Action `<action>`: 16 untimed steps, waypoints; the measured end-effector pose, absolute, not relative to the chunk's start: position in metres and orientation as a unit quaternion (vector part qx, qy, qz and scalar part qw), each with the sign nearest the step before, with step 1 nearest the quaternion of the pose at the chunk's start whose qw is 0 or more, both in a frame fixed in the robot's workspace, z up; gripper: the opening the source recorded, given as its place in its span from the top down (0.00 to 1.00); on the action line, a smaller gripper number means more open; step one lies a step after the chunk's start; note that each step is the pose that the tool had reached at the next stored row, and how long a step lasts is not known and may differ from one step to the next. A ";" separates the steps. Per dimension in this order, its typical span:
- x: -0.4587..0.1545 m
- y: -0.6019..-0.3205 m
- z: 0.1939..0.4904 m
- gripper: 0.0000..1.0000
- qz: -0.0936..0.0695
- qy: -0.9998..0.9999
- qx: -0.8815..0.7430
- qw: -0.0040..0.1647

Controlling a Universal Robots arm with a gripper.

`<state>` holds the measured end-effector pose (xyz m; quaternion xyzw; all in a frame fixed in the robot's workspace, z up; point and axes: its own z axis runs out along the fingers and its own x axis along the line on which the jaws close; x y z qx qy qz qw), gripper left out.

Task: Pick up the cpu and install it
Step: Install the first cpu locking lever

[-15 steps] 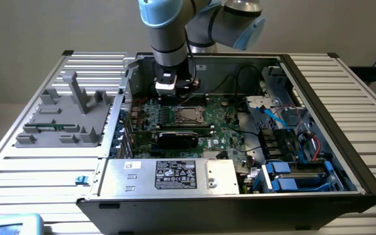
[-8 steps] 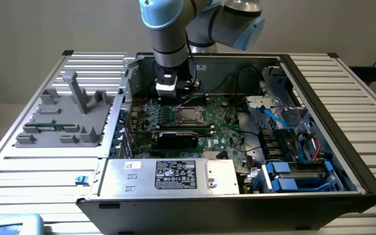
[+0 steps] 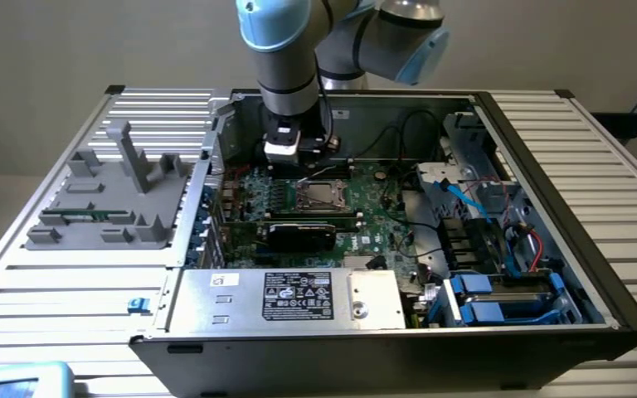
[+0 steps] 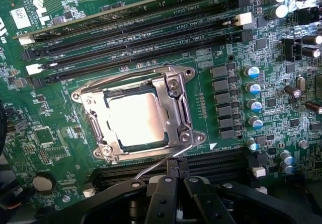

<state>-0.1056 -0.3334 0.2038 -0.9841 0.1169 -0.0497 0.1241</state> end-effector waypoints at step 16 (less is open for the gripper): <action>-0.105 -0.332 0.200 0.89 -0.051 0.126 -0.983 0.124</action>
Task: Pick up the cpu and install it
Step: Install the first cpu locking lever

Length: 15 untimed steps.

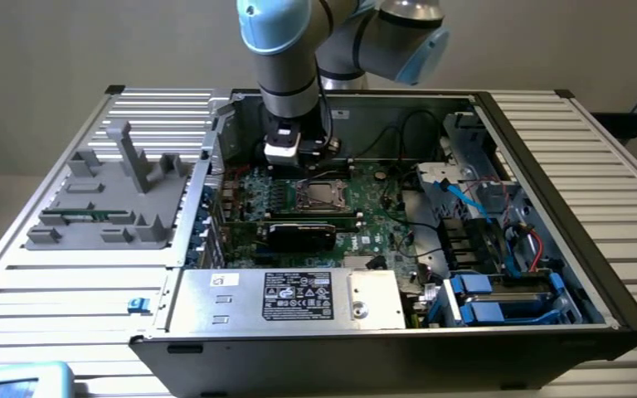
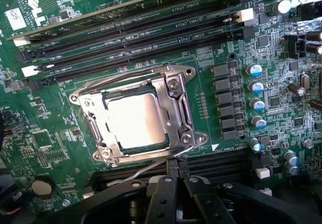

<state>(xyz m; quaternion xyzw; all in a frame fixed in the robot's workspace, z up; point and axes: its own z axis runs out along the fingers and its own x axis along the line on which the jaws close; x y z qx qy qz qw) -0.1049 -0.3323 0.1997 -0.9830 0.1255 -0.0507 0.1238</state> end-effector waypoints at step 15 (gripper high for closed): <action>-0.101 -0.333 0.195 0.89 -0.052 0.136 -0.982 0.123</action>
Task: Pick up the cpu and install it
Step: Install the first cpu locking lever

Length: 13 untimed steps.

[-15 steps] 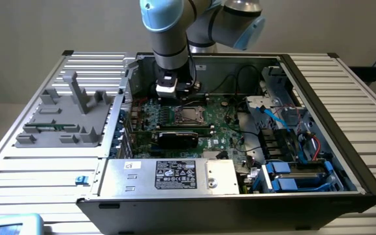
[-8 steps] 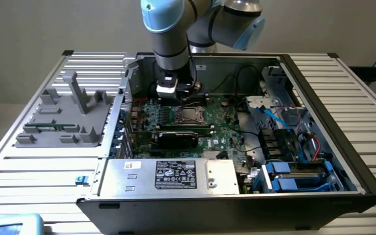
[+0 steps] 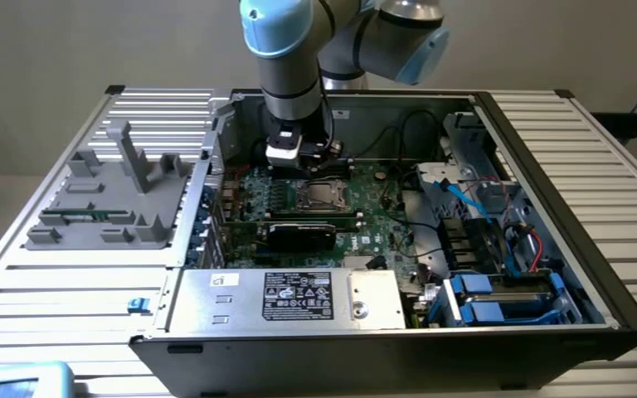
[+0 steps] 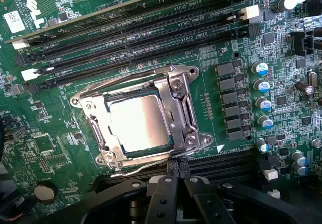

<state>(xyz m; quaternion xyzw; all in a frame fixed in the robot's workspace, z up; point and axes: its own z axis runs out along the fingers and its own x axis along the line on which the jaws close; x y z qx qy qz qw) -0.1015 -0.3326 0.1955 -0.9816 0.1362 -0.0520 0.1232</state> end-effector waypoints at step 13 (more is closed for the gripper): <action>-0.101 -0.333 0.192 0.89 -0.054 0.148 -0.980 0.123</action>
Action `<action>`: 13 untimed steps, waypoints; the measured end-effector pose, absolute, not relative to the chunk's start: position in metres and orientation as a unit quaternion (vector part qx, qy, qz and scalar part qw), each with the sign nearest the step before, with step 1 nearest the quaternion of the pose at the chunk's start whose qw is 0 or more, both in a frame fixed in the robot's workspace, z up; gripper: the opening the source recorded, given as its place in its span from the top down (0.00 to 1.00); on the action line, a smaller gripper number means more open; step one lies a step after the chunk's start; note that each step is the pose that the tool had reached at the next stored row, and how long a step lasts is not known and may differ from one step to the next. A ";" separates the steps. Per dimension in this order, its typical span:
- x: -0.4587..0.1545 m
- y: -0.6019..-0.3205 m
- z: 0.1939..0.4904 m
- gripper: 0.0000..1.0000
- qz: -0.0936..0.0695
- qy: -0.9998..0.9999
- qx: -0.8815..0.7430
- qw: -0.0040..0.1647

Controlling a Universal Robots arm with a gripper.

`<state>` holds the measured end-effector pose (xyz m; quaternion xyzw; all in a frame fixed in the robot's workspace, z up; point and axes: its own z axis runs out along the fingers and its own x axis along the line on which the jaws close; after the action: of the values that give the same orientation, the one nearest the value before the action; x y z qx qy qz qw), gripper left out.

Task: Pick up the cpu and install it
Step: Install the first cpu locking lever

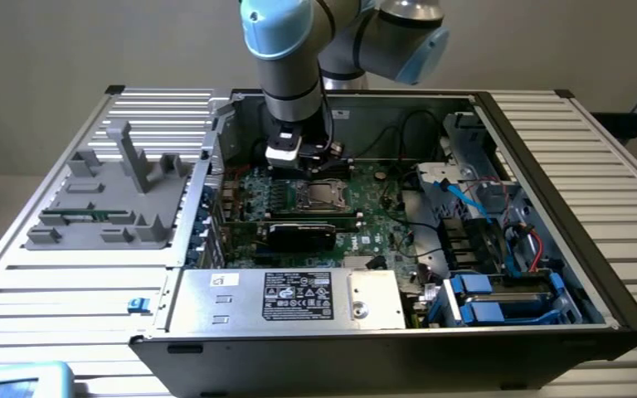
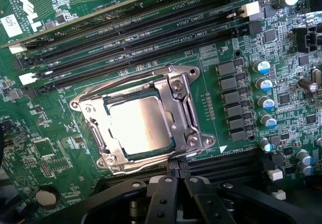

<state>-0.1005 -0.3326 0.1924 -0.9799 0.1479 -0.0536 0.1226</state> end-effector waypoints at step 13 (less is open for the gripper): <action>-0.104 -0.332 0.199 0.89 -0.053 0.148 -0.980 0.124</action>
<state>-0.1043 -0.3323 0.1994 -0.9798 0.1480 -0.0534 0.1237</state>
